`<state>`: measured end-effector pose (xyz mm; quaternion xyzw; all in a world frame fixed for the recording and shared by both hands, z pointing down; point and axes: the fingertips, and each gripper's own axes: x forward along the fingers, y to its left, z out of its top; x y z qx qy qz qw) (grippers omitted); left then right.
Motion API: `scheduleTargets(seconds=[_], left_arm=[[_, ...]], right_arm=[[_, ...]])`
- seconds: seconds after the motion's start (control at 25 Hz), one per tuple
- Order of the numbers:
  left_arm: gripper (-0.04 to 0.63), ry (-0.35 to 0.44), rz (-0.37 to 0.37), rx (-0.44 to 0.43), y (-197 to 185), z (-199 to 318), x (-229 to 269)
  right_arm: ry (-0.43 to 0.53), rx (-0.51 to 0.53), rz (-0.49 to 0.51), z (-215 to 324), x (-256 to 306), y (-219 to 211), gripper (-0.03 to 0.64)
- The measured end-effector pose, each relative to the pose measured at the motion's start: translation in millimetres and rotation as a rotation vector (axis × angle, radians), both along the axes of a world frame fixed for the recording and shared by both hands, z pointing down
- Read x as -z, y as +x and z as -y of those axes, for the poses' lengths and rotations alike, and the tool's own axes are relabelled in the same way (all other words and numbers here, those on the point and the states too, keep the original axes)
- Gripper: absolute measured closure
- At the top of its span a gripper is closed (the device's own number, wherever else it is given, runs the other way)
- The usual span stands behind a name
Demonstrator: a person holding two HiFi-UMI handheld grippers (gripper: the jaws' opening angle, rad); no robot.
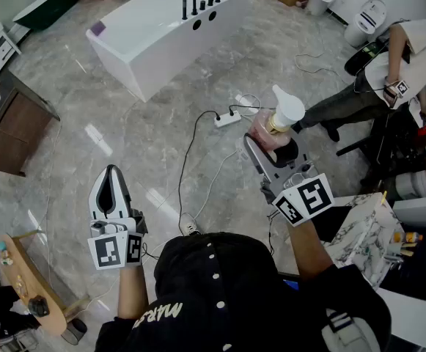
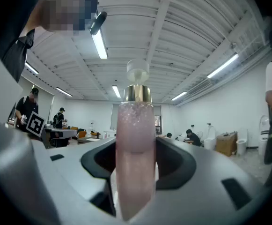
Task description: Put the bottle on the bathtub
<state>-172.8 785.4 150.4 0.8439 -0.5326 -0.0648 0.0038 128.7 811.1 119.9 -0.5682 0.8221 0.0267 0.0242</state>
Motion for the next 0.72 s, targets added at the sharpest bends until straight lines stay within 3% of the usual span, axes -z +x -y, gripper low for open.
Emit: scheduleTargets(seconds=[0.28,0.48,0.72], left_arm=[[0.586,-0.006,-0.005,-0.001,-12,17,-4],[0.586,-0.002,-0.001,-0.005,-31,34,-5],[0.586,-0.019,0.010,-0.010,-53,52,-11]], right_arm=[[-0.002,-0.005,0.005,16,-1,-11,0.394],[0.014,-0.017,0.062,33,2,-22,0.393],[0.012,-0.031,0.033,47,2,-39,0.393]])
